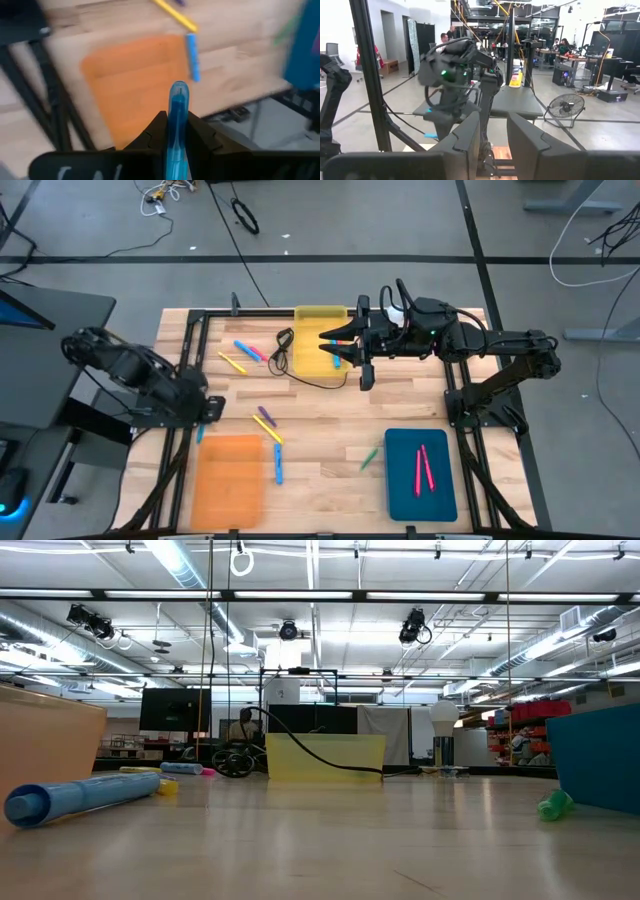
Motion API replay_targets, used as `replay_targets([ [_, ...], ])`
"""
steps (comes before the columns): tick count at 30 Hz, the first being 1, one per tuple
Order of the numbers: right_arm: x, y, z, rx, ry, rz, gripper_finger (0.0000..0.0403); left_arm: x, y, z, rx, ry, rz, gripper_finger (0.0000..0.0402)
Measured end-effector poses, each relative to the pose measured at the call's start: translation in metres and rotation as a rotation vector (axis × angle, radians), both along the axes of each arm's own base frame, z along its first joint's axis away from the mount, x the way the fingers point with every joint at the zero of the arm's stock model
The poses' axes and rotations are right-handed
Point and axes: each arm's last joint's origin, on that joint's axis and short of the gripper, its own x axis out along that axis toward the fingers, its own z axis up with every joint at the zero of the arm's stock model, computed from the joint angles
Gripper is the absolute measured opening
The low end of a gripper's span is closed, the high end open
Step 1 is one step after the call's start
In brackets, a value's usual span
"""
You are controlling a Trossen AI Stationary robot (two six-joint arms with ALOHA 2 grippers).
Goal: Pick & Place Markers
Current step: Put the blue pen into the orange bin
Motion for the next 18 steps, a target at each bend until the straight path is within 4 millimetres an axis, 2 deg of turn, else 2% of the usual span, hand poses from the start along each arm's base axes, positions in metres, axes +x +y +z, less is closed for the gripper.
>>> replay_targets([
  [13,0.0,0.0,0.0,0.0,0.002,0.0,0.0101,0.023,-0.043,-0.029,0.082,0.233,0.099,0.0044],
  [18,0.0,0.0,0.0,0.0,0.003,0.0,0.0101,0.035,-0.054,-0.041,0.106,0.296,0.11,0.0044],
])
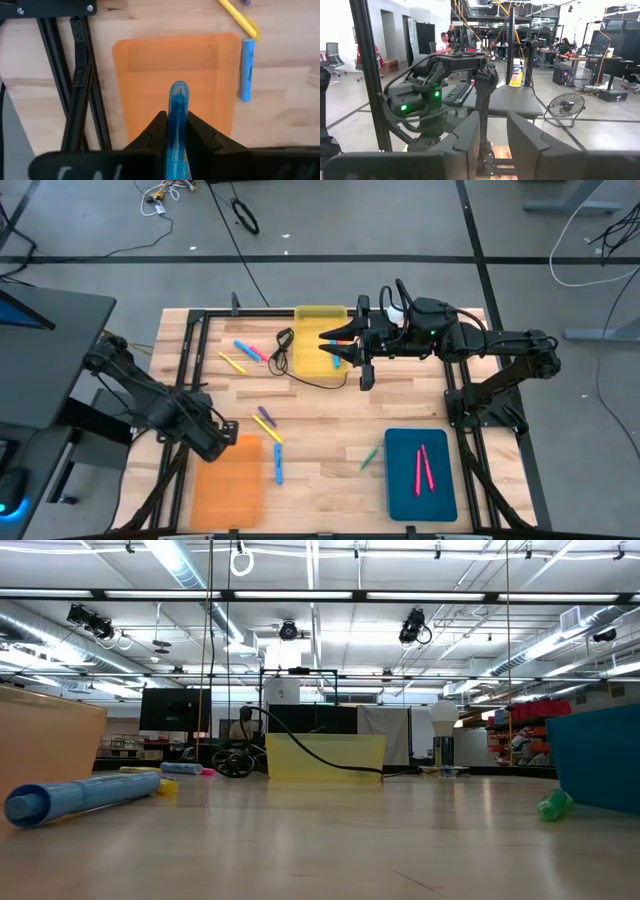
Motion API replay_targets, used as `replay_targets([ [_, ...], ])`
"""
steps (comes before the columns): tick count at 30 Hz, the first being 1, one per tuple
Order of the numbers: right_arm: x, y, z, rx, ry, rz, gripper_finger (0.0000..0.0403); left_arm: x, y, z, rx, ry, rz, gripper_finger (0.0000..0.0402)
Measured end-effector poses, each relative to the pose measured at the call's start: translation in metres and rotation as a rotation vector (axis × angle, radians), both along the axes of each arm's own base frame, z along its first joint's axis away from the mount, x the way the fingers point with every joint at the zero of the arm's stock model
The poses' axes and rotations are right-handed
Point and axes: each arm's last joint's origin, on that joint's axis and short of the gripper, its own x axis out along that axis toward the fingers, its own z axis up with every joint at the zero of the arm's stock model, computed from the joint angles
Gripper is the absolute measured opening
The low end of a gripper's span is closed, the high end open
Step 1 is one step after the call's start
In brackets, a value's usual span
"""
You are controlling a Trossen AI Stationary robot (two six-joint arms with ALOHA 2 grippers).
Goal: Pick & Place Markers
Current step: Put the blue pen into the orange bin
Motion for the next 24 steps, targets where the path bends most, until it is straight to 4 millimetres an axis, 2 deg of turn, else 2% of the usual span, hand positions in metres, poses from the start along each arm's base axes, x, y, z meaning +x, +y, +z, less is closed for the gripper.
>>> replay_targets([
  [10,0.0,0.0,-0.002,0.003,0.024,0.0,0.0101,0.014,-0.011,-0.021,0.035,0.02,-0.003,0.0044],
  [24,0.0,0.0,-0.004,0.001,0.042,0.0,0.01,0.023,-0.019,-0.11,-0.049,-0.018,0.022,0.0044],
])
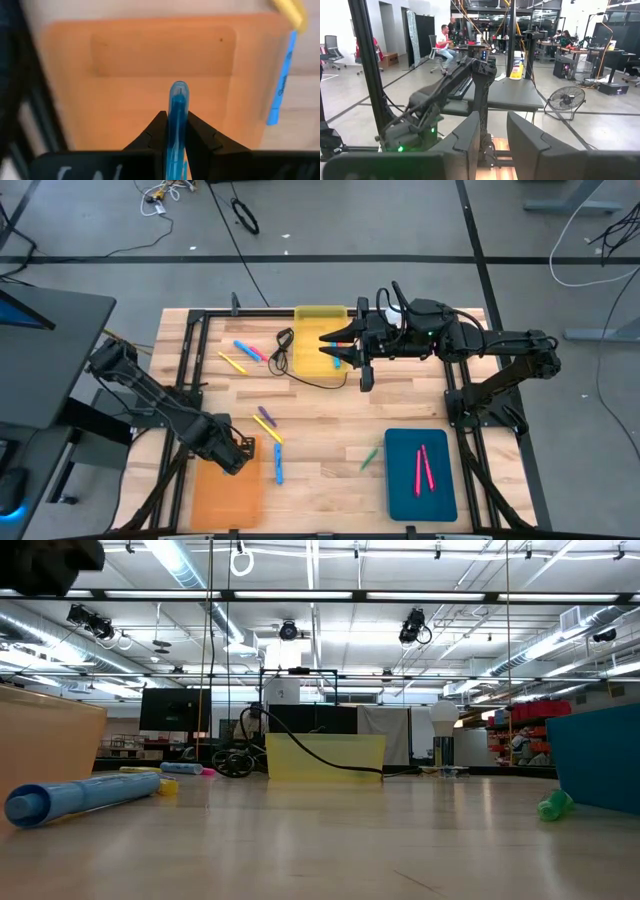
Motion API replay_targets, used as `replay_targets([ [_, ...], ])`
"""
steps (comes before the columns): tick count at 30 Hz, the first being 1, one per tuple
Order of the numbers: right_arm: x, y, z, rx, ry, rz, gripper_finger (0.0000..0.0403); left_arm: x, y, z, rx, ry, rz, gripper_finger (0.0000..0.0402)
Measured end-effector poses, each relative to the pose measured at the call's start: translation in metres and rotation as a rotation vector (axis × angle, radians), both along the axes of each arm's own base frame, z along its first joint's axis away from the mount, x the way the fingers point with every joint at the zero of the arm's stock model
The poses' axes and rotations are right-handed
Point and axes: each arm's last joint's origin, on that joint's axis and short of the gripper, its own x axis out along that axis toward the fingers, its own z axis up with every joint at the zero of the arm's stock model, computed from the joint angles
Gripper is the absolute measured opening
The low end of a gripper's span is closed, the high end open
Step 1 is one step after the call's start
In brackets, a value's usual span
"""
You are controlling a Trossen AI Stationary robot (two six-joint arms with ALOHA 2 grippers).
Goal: Pick & Place Markers
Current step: Put the blue pen into the orange bin, then put the green pen into the orange bin
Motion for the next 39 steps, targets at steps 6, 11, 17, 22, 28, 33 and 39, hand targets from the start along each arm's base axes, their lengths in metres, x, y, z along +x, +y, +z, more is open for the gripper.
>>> replay_targets([
  [6,0.0,0.0,-0.002,-0.001,0.023,0.0,0.01,0.006,-0.005,-0.033,-0.017,0.004,0.0,0.0044],
  [11,0.0,0.0,-0.003,-0.018,0.027,0.0,0.01,0.013,-0.013,-0.055,-0.032,0.018,-0.006,0.0044],
  [17,0.0,0.0,-0.002,-0.026,0.023,0.0,0.0101,0.018,-0.019,-0.071,-0.033,0.025,-0.014,0.0044],
  [22,0.0,0.0,-0.002,-0.026,0.024,0.0,0.01,0.02,-0.02,-0.074,-0.032,0.03,-0.014,0.0044],
  [28,0.0,0.0,-0.002,-0.026,0.019,0.0,0.01,0.021,-0.018,-0.073,-0.039,0.023,-0.008,0.0088],
  [33,0.0,0.0,-0.002,-0.024,0.018,0.0,0.01,0.023,-0.017,-0.073,-0.041,0.016,-0.003,0.0182],
  [39,0.0,0.0,-0.002,-0.022,0.018,0.0,0.01,0.024,-0.018,-0.073,-0.044,0.007,-0.001,0.0235],
])
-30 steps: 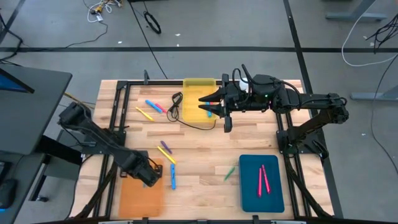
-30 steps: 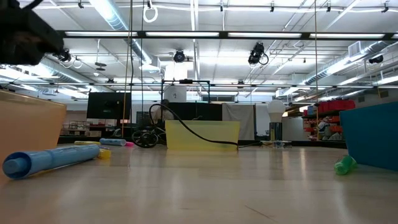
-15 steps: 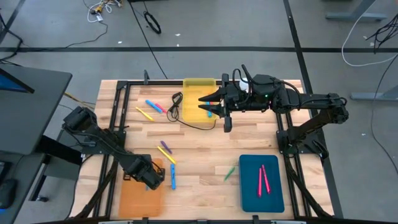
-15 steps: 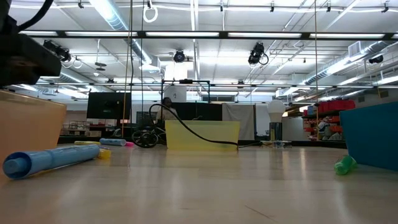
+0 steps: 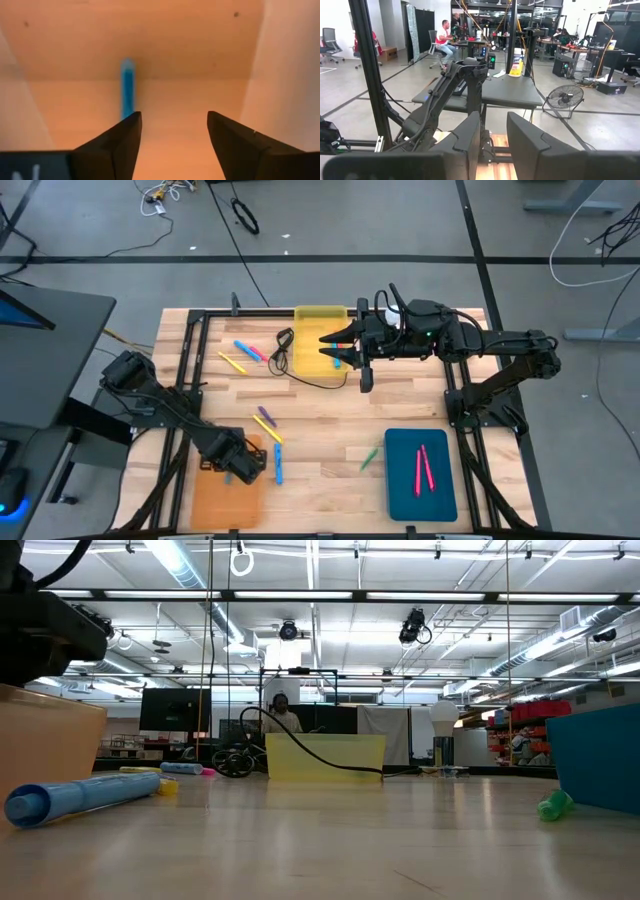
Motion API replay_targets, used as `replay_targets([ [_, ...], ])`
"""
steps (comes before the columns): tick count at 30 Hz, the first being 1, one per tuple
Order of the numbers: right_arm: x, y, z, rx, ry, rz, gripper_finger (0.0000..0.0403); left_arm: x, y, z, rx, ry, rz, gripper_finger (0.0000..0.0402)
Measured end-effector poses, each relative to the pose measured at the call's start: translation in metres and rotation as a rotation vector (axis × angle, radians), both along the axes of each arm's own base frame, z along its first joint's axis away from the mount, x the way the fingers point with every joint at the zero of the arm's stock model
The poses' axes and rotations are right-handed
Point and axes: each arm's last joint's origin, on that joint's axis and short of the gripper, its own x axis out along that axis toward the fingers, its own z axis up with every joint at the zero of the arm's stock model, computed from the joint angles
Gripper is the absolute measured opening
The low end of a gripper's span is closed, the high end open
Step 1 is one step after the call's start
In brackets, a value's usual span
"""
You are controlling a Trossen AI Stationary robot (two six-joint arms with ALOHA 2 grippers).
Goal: Pick & Place Markers
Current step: Put the green pen into the orange bin
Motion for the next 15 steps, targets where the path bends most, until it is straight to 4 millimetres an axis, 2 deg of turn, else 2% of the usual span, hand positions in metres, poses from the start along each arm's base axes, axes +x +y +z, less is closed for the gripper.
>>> replay_targets([
  [8,0.0,0.0,0.0,0.0,0.004,0.0,0.01,0.0,0.001,0.003,0.005,0.001,0.003,0.0233],
  [15,0.0,0.0,-0.001,-0.023,0.006,0.0,0.01,-0.008,0.012,0.043,0.112,-0.036,-0.055,0.0216],
])
